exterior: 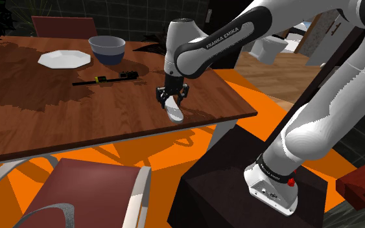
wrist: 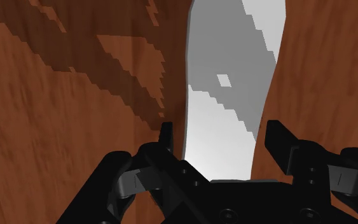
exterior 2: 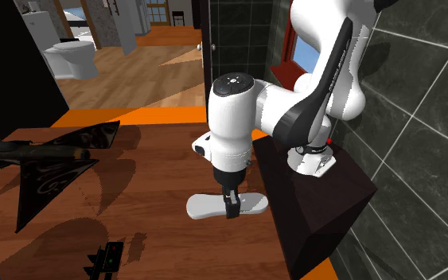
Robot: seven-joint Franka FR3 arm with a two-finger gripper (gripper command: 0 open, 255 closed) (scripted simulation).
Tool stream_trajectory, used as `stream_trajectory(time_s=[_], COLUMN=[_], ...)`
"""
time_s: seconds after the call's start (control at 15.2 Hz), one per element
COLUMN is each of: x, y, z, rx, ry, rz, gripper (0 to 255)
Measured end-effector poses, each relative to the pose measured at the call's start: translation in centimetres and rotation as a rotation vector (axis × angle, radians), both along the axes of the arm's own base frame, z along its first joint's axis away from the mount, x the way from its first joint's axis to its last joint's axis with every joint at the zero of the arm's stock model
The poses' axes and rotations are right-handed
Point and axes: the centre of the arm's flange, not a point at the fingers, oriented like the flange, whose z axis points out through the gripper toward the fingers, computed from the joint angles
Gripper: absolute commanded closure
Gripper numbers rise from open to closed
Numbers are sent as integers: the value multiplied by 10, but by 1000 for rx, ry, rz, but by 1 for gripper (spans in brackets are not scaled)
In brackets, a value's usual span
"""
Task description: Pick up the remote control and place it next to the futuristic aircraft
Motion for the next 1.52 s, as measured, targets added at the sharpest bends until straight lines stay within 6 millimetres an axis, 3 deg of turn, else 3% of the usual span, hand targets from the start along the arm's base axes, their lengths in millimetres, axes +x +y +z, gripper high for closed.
stream_trajectory(time_s=[0.2, 0.46, 1.52], x=[0, 1, -1], y=[0, 1, -1], z=[2, 19, 105], rx=[0, 0, 0], ry=[0, 0, 0], rz=[0, 0, 0], gripper=[255, 255, 255])
